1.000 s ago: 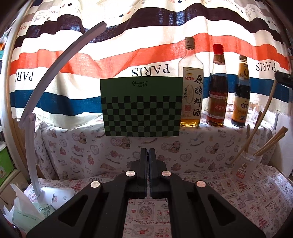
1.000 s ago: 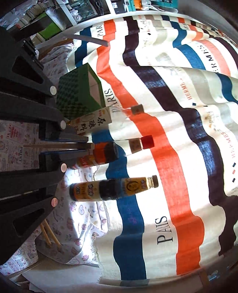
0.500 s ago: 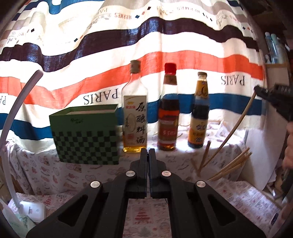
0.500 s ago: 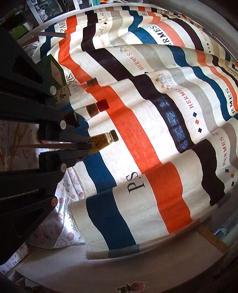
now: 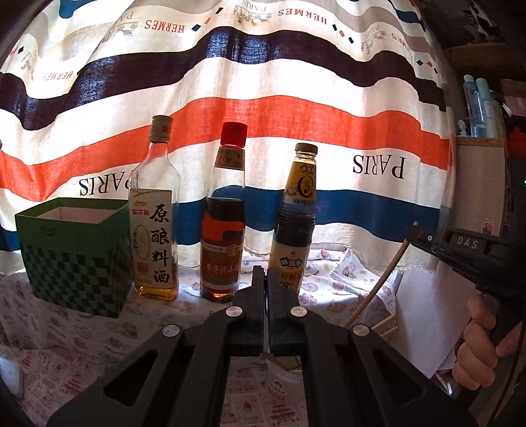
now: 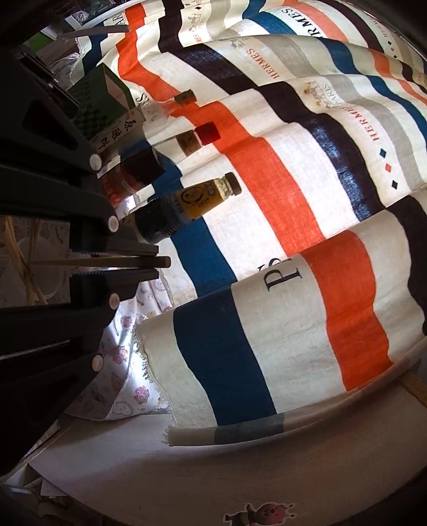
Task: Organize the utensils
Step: 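Carry the fork and chopstick over the clear cup and lower them in, then open both tools to release the fork and chopstick, then withdraw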
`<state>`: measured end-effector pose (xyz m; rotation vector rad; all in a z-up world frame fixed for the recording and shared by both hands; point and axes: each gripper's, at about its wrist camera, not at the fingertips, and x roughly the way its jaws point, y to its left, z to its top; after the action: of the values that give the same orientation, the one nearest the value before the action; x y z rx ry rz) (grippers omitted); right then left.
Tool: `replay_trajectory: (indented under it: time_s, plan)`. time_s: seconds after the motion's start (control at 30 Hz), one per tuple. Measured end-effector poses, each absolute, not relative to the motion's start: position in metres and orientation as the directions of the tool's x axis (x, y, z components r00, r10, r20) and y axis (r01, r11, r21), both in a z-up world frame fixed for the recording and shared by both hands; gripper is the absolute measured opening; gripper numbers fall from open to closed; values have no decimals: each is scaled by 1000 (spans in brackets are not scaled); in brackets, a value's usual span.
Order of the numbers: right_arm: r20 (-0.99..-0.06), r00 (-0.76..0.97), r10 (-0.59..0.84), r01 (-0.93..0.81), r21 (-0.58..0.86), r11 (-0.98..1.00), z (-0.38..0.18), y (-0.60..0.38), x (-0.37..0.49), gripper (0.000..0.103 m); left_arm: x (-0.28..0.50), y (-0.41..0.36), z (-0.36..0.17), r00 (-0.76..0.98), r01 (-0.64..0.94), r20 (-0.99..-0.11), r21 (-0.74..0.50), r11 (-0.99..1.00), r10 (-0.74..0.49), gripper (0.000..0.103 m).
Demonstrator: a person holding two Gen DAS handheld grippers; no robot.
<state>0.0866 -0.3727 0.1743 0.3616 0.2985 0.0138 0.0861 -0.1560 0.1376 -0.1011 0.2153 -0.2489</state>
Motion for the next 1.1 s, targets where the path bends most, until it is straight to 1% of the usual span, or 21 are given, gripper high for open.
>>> replay_trajectory:
  time_s: [0.2, 0.3, 0.47, 0.63, 0.87, 0.9, 0.97, 1.0, 1.03, 1.1]
  plan:
    - [-374, 911, 175, -32, 359, 933, 161, -375, 104, 7, 112, -171, 119, 950, 200, -220, -111, 974, -220, 1]
    - [-457, 870, 184, -35, 315, 948, 153, -366, 114, 7, 122, -177, 107, 946, 194, -243, -109, 975, -216, 1]
    - [-552, 812, 192, -22, 299, 954, 136, -357, 133, 7, 127, -187, 94, 935, 206, -277, -82, 975, -221, 1]
    - [-575, 793, 200, -14, 311, 950, 128, -358, 139, 7, 128, -192, 88, 926, 220, -297, -81, 972, -234, 1]
    - [-557, 804, 207, -16, 328, 945, 135, -361, 133, 7, 135, -188, 82, 913, 228, -324, -92, 969, -246, 1]
    - [-552, 808, 206, -17, 328, 945, 137, -361, 131, 8, 137, -186, 81, 909, 230, -332, -102, 968, -251, 1]
    - [-536, 819, 205, -18, 333, 943, 141, -363, 127, 20, 139, -184, 79, 906, 228, -340, -112, 967, -253, 1]
    - [-525, 825, 207, -19, 341, 940, 143, -364, 124, 33, 139, -183, 79, 905, 231, -339, -113, 966, -256, 1]
    - [-519, 828, 211, -19, 350, 937, 145, -365, 123, 39, 138, -181, 79, 904, 240, -335, -114, 964, -265, 1]
    - [-511, 829, 225, -23, 370, 929, 148, -367, 120, 39, 136, -179, 80, 897, 269, -329, -123, 955, -295, 1]
